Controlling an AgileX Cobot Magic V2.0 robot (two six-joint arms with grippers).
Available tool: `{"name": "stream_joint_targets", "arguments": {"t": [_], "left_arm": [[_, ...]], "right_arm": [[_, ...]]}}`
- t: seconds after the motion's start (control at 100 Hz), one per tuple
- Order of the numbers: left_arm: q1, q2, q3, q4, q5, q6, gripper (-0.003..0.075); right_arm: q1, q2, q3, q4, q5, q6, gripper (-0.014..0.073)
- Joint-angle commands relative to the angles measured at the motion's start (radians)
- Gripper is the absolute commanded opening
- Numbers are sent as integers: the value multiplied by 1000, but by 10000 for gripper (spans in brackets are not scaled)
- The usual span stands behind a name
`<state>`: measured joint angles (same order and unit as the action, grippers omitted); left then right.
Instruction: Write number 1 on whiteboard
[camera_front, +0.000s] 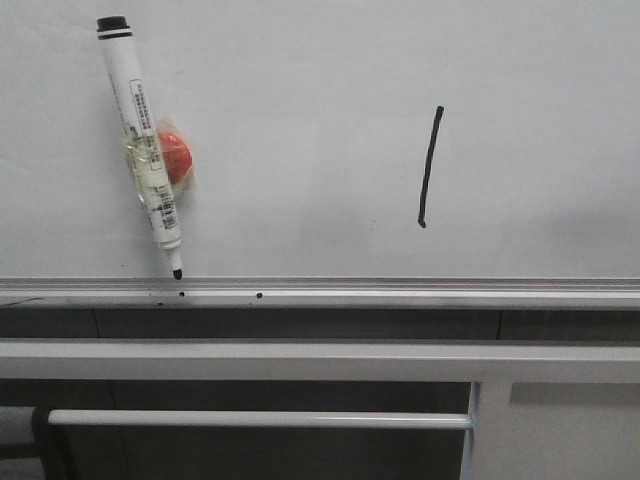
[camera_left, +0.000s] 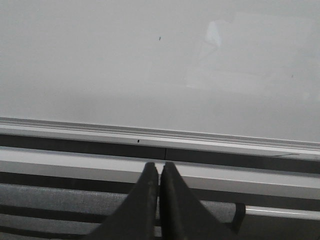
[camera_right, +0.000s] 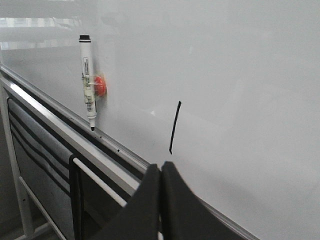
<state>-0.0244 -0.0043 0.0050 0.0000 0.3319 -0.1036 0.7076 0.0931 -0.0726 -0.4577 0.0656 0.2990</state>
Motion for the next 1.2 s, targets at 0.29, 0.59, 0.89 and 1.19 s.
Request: {"name": "stream_joint_targets", "arguments": {"t": [0.29, 0.59, 0.89, 1.19], "left_arm": [[3, -24, 6, -16, -57, -3, -20], [3, -24, 6, -16, -57, -3, -20], [3, -24, 6, -16, -57, -3, -20], [3, -24, 6, -16, -57, -3, -20]], "right_arm": [[-3, 11, -27, -30, -66, 0, -64], [-3, 11, -7, 176, -58, 0, -64], [-72, 11, 113, 490, -81, -165, -64], [-441, -5, 113, 518, -25, -165, -64]]}}
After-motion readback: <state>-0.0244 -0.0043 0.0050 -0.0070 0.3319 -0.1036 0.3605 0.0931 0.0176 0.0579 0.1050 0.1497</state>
